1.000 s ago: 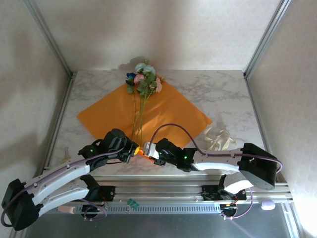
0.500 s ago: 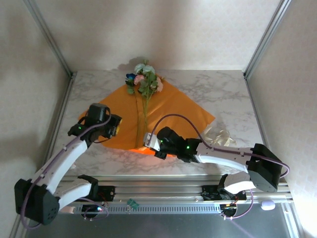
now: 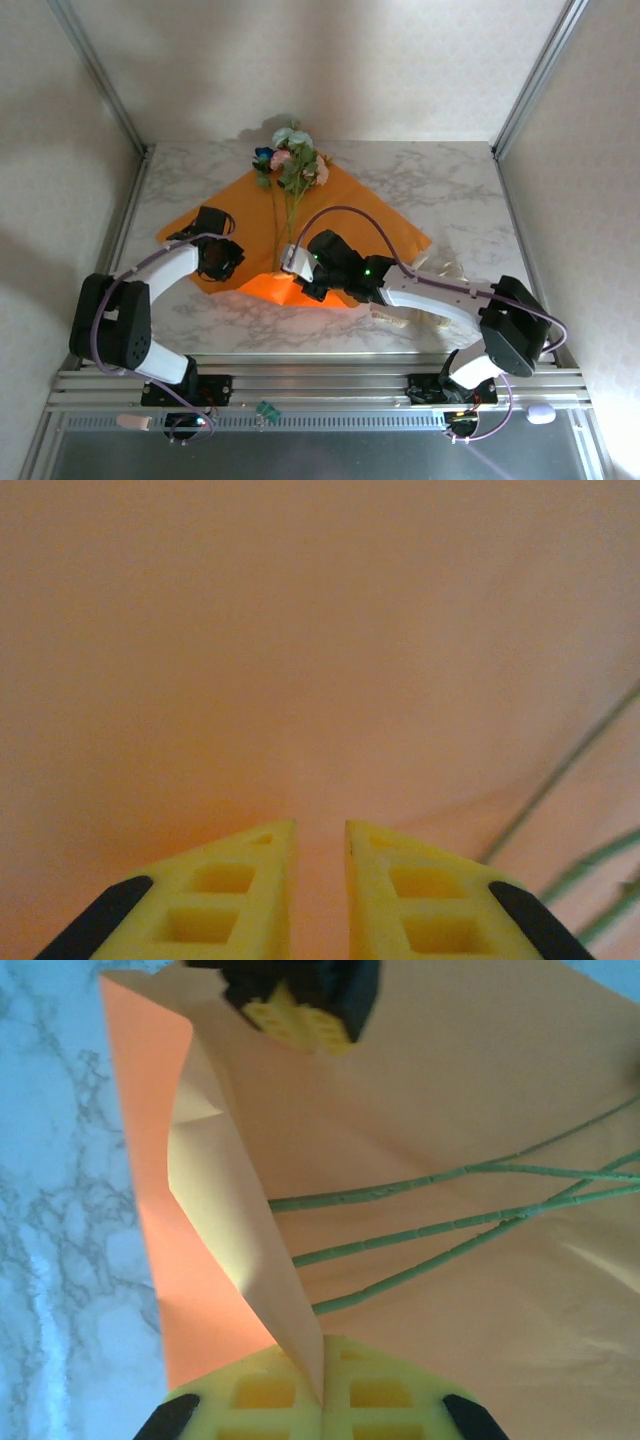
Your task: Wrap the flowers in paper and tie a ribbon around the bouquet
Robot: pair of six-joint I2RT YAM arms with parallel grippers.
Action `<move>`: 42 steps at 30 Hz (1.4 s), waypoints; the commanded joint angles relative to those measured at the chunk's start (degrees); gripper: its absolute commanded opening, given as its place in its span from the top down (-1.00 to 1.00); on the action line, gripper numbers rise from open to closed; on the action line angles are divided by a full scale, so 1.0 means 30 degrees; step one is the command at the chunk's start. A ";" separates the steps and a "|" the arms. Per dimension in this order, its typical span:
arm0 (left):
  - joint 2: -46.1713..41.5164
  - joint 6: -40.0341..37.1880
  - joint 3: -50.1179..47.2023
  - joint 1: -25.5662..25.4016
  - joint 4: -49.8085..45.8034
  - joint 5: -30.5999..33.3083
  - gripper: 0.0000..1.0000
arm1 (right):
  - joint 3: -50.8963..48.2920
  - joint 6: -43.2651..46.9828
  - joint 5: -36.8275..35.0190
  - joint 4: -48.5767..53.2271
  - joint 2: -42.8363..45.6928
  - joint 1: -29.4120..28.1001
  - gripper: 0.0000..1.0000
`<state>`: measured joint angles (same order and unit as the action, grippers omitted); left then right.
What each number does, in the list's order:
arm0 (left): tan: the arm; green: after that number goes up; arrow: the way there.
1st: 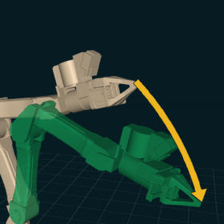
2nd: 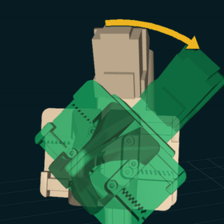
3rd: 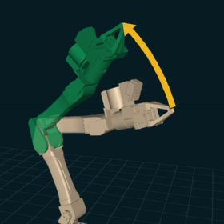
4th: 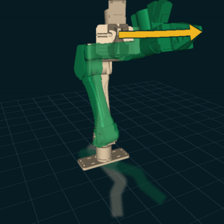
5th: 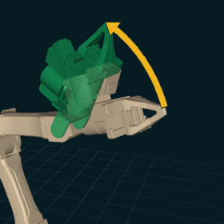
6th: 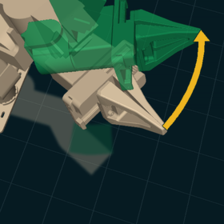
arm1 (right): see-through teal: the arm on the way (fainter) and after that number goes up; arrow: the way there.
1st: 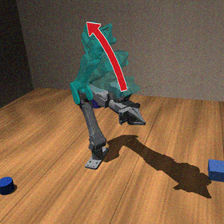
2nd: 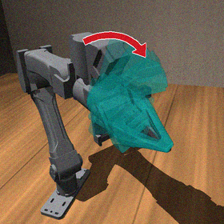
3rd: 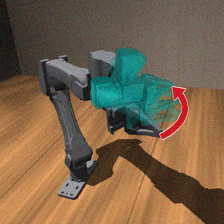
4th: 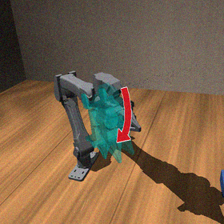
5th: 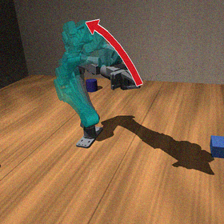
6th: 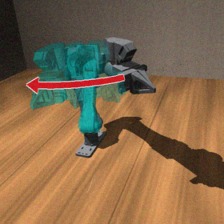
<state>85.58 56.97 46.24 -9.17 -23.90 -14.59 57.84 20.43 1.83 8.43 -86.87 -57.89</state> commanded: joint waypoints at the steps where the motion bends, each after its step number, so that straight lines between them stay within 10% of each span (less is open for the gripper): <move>1: 0.0262 -0.0889 -0.0923 -0.0013 0.0659 -0.0031 0.68 | 0.1041 0.0311 0.1129 -0.0183 -0.0817 0.0563 1.00; 22: 0.0913 -0.2726 -0.0136 -0.0076 -0.0259 0.1921 0.71 | 0.5205 -0.1259 0.0668 -0.0746 -0.6684 0.3138 1.00; 31: -0.3418 -0.2341 0.2466 -0.0893 -0.5473 0.5475 0.10 | 0.5304 -0.1651 0.1207 -0.0360 -0.7481 0.3415 1.00; 42: -0.5888 0.0135 -0.0933 -0.4982 -0.2113 -0.1296 0.30 | 0.6320 -0.2631 0.1058 0.0180 -0.8564 0.3736 1.00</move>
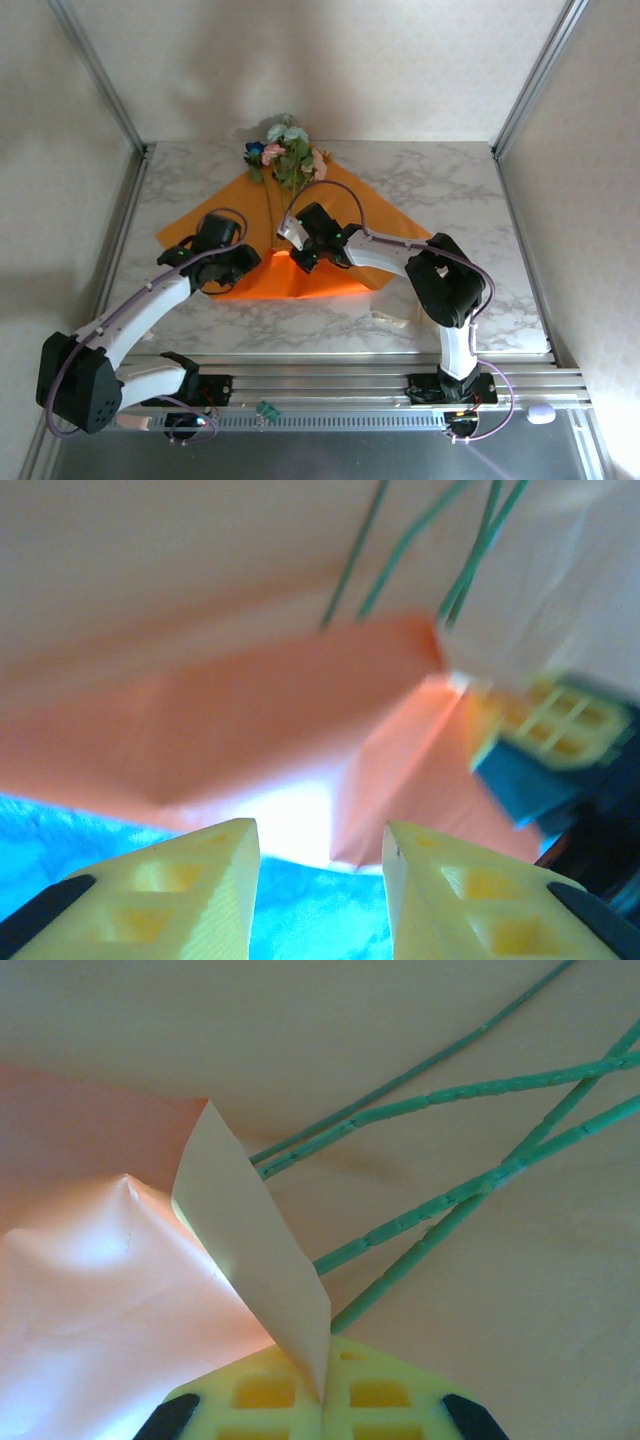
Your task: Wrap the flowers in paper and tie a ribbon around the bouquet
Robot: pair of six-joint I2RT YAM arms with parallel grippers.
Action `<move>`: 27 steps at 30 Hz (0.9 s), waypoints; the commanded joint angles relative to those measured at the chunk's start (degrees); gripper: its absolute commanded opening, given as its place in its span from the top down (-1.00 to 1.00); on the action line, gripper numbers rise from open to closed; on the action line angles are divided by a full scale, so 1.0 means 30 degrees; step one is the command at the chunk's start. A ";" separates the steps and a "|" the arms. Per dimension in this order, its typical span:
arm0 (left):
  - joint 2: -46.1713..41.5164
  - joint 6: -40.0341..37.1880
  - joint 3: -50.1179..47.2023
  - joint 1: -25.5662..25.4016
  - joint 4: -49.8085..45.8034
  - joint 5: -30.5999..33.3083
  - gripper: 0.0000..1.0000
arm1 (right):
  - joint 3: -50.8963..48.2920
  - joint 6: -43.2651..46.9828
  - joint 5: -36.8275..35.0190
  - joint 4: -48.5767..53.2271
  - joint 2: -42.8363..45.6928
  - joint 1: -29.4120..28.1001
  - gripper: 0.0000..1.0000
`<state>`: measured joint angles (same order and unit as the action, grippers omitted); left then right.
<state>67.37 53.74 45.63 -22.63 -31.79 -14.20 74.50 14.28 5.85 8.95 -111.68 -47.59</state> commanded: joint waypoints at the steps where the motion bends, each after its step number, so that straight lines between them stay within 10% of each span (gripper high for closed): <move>1: 0.0239 0.1410 -0.0941 -0.0516 0.1107 -0.1518 0.29 | 0.0838 -0.0677 -0.0378 0.0027 -0.0374 0.0320 1.00; 27: 0.5821 0.0430 0.1307 -0.1611 0.3536 -0.0427 0.39 | 0.4184 -0.2474 -0.1817 0.1062 -0.2863 0.0873 1.00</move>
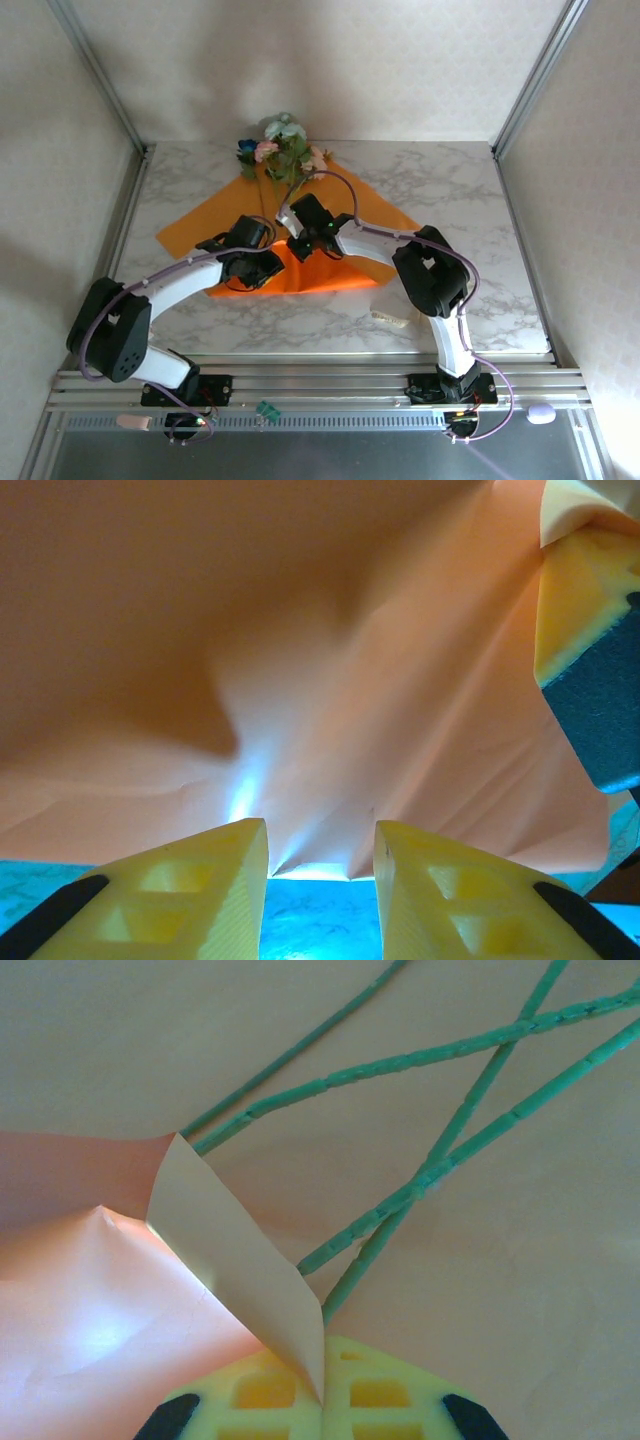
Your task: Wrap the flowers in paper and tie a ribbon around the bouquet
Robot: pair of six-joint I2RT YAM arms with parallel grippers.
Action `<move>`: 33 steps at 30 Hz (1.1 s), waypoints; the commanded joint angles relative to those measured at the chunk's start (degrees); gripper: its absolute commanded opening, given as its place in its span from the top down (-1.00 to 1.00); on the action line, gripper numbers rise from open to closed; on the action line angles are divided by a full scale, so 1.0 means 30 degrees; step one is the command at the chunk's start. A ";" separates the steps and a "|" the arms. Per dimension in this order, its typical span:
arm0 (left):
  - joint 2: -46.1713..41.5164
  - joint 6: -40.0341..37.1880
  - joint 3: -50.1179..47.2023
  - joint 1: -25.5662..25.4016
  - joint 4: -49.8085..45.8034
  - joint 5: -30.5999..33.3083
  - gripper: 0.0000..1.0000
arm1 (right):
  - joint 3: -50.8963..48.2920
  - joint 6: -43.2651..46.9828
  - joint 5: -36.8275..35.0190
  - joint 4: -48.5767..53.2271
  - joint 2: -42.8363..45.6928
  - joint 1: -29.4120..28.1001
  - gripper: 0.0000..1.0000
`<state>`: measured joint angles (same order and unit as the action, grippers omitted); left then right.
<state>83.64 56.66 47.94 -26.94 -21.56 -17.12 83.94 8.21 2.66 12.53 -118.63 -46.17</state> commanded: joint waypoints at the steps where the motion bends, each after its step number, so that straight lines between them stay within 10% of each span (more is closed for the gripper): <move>1: 0.0666 -0.0672 0.0611 -0.0161 0.0039 0.0670 0.40 | 0.1085 -0.0547 -0.0794 -0.0109 -0.0643 0.0448 1.00; 33: 0.3440 -0.1194 -0.0482 -0.0176 0.1044 0.1812 0.58 | 0.1210 -0.2492 -0.1213 0.0044 -0.1365 0.0742 0.77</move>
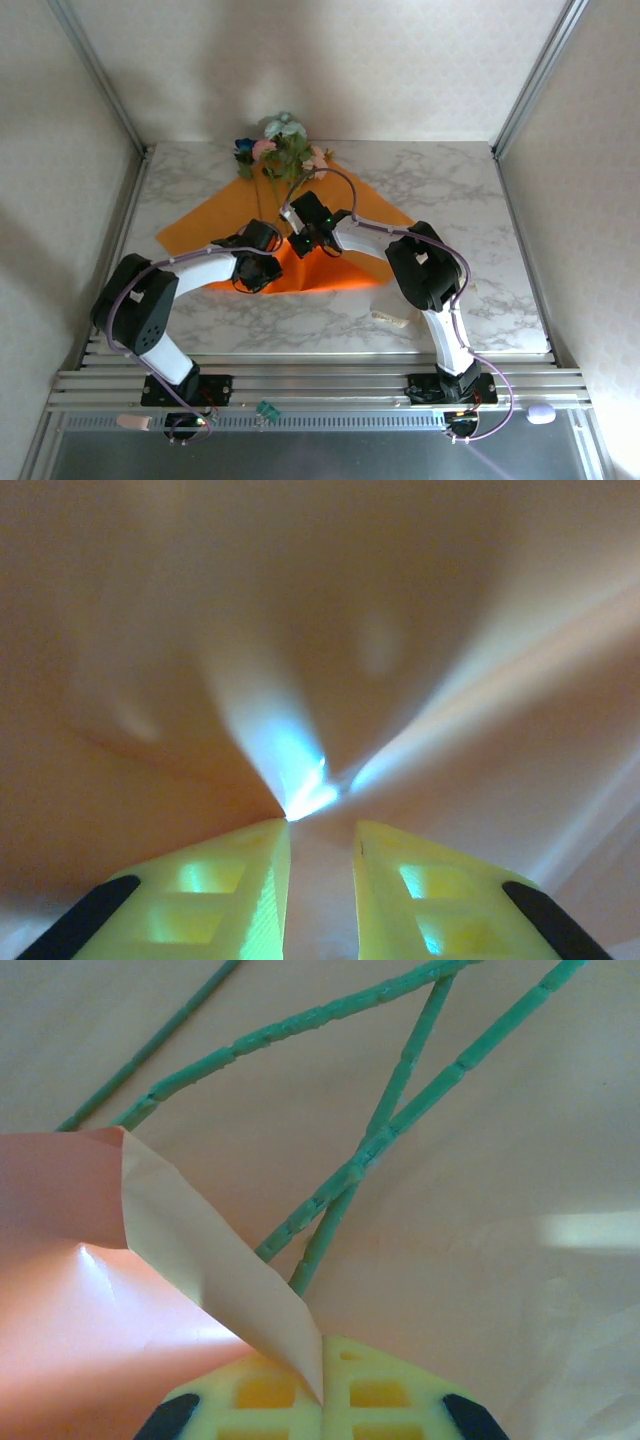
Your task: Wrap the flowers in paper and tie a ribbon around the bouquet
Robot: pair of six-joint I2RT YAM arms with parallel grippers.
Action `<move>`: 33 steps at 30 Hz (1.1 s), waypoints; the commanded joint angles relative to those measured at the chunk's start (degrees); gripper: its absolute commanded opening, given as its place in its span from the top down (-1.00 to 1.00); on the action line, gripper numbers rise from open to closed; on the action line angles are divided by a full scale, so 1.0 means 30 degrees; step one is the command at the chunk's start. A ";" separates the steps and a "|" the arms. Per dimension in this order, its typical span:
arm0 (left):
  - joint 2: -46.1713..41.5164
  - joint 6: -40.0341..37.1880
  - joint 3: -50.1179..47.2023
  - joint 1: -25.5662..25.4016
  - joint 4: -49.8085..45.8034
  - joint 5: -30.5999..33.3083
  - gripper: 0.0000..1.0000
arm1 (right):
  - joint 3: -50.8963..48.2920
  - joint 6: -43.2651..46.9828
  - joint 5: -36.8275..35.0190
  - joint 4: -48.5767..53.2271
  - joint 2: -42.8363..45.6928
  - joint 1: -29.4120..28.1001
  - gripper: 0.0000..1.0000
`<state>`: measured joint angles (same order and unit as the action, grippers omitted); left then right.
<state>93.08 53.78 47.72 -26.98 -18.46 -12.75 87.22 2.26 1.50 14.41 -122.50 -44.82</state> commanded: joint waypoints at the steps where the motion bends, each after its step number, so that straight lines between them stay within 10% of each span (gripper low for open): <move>1: 0.0314 -0.0231 -0.0481 -0.0158 0.0044 0.0344 0.58 | 0.0090 -0.0661 -0.0944 -0.0614 0.0081 0.0290 0.67; 8: 0.0615 -0.0260 -0.1006 -0.0155 0.0396 0.0164 0.61 | -0.1681 -0.3887 -0.1653 -0.0920 0.3742 0.0584 -0.01; 17: 0.0039 -0.0223 -0.1199 -0.0146 0.0280 -0.0033 0.62 | -1.1102 -2.1032 0.0318 0.0891 1.2202 0.0768 0.09; 20: 0.0031 -0.0338 -0.1143 -0.0146 0.0200 -0.0114 0.63 | -1.4468 -2.6555 0.0963 -0.3050 1.3066 -0.1304 0.10; 33: -0.1372 -0.0188 -0.1013 -0.0223 -0.0821 -0.0597 0.63 | -1.6095 -3.3311 0.0390 -1.0229 0.9575 -0.2345 0.06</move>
<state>90.89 53.58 45.84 -27.09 -18.20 -13.67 38.98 -91.22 4.27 -10.85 -92.55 -51.55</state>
